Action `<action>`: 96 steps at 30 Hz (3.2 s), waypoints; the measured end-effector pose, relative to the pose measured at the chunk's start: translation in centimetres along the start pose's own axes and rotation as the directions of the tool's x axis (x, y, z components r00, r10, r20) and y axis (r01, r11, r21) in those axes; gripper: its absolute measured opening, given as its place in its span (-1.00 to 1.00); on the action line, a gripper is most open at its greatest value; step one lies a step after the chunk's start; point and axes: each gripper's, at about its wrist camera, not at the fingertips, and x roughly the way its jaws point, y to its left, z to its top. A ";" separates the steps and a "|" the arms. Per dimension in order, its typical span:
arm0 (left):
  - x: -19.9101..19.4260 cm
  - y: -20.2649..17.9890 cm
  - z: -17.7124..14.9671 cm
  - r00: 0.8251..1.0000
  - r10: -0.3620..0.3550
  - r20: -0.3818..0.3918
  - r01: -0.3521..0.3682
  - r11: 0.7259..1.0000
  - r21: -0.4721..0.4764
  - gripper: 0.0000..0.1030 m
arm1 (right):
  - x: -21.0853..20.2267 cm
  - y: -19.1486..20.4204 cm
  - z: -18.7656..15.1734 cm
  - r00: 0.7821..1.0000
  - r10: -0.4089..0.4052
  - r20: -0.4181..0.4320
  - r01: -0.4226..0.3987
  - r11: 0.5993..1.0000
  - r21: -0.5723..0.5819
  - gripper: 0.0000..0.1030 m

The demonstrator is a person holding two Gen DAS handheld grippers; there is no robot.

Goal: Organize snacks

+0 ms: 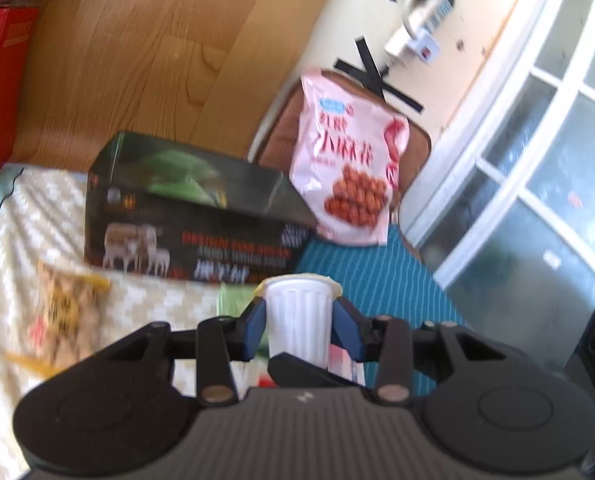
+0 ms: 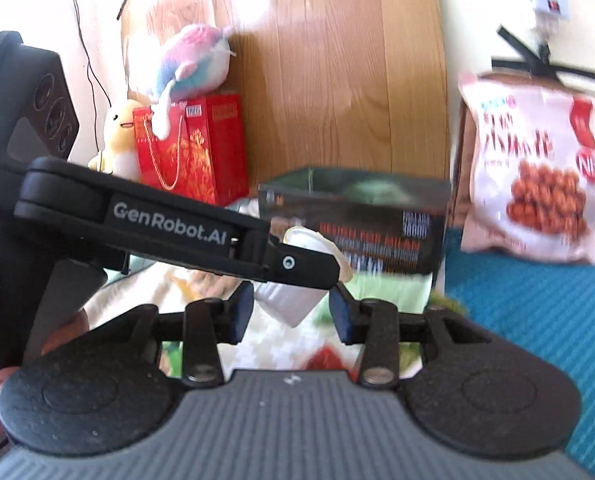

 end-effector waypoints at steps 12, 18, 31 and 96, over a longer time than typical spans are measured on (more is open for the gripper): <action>7.3 1.4 7.7 1.000 0.006 0.006 -0.006 1.000 -0.009 -0.27 | 6.7 -4.9 4.1 0.996 -0.076 0.056 0.078 0.996 -0.041 -0.14; 10.3 1.7 8.7 0.997 0.069 0.019 -0.069 0.998 0.007 0.41 | 8.8 -7.3 4.3 0.991 -0.122 0.049 0.122 0.993 -0.002 -0.08; 4.7 1.3 4.0 0.994 0.090 0.057 -0.095 0.992 0.080 0.55 | 2.6 -13.1 -0.7 0.990 -0.137 -0.026 0.138 0.935 0.327 0.04; -8.0 2.2 -10.8 0.873 0.454 0.177 -0.474 0.876 0.087 0.63 | -5.7 0.8 -8.0 0.992 0.118 0.051 -0.123 0.985 0.119 0.35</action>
